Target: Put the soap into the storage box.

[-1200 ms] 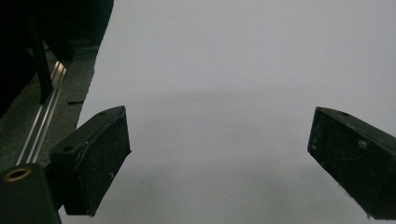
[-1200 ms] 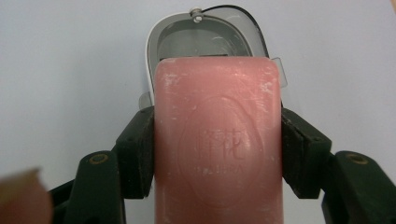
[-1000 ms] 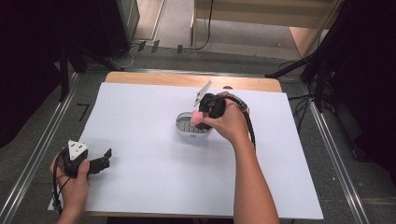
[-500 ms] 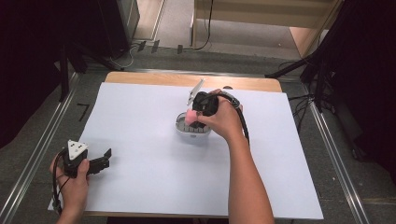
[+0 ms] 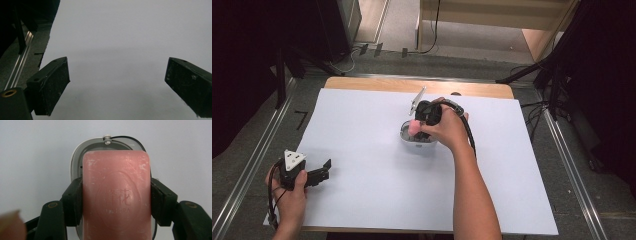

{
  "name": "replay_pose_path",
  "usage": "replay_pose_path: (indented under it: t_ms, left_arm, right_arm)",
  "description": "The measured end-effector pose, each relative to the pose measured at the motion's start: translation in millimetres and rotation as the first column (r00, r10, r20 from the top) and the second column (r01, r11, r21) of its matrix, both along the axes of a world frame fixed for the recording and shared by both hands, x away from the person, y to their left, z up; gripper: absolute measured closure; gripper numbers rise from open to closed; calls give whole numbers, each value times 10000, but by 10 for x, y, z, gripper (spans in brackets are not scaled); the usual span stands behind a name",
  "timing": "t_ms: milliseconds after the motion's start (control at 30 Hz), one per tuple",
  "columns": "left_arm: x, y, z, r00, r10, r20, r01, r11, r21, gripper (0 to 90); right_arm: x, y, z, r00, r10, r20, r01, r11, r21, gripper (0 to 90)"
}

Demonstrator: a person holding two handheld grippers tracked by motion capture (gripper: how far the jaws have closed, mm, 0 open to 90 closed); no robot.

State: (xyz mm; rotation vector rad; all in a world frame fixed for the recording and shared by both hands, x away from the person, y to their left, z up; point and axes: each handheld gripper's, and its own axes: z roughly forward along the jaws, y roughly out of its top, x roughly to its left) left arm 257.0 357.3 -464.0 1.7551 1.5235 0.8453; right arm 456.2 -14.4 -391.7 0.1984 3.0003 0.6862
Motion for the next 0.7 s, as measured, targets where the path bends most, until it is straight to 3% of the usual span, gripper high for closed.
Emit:
replay_pose_path:
  t_ms: [167,300,500,600,667,700]
  left_arm:
    - [0,-1,0,10000,-8,10,8,10000,21,61]
    - [0,0,0,10000,-9,-27,9,10000,-14,61]
    - [2,-2,0,10000,4,-43,-4,10000,-10,61]
    - [1,1,1,10000,2,-37,-2,10000,-11,61]
    - [2,0,0,10000,6,-46,-6,10000,-25,61]
    - [3,-1,0,10000,13,-54,-13,10000,-18,61]
  right_arm:
    - [-2,4,-3,10000,-46,-20,46,10000,45,386]
    - [-2,-12,0,9999,-14,-129,19,9993,372,385]
    - [-32,-76,73,9996,-279,23,277,9972,700,314]
    - [-85,-160,76,9983,-575,71,561,9901,1288,274]
    - [-95,-193,72,9979,-633,102,612,9878,1433,259]
    - [-129,-276,61,9956,-907,231,854,9812,1732,215]
